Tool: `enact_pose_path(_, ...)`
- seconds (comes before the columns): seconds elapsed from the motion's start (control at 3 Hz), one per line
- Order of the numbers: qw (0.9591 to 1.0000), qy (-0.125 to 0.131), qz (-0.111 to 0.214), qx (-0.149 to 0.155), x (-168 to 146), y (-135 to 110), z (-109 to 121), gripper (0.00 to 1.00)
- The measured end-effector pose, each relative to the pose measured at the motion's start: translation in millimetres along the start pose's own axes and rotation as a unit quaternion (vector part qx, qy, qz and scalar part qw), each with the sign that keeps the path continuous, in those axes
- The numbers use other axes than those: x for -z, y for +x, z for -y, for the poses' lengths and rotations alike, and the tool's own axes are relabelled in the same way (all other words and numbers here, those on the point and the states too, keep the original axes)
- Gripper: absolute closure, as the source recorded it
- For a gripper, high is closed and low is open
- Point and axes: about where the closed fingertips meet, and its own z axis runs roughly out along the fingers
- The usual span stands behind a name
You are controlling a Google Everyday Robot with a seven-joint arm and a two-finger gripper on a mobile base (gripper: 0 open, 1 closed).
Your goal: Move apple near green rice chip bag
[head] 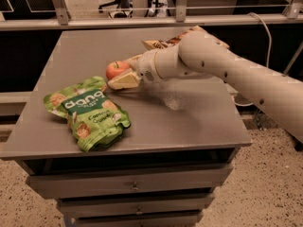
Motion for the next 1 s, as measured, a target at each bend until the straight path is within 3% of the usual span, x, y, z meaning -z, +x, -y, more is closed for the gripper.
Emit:
enact_pose_path(0.33,1.0,0.004,-0.004,-0.002,4.3,2.6,0.7,0.0)
enact_pose_path(0.67,0.9997,0.021,-0.01,-0.01,18.6,8.5,0.1,0.0)
enact_pose_path(1.0,0.9949,0.093,-0.027,-0.028,63.7,22.7,13.1,0.0)
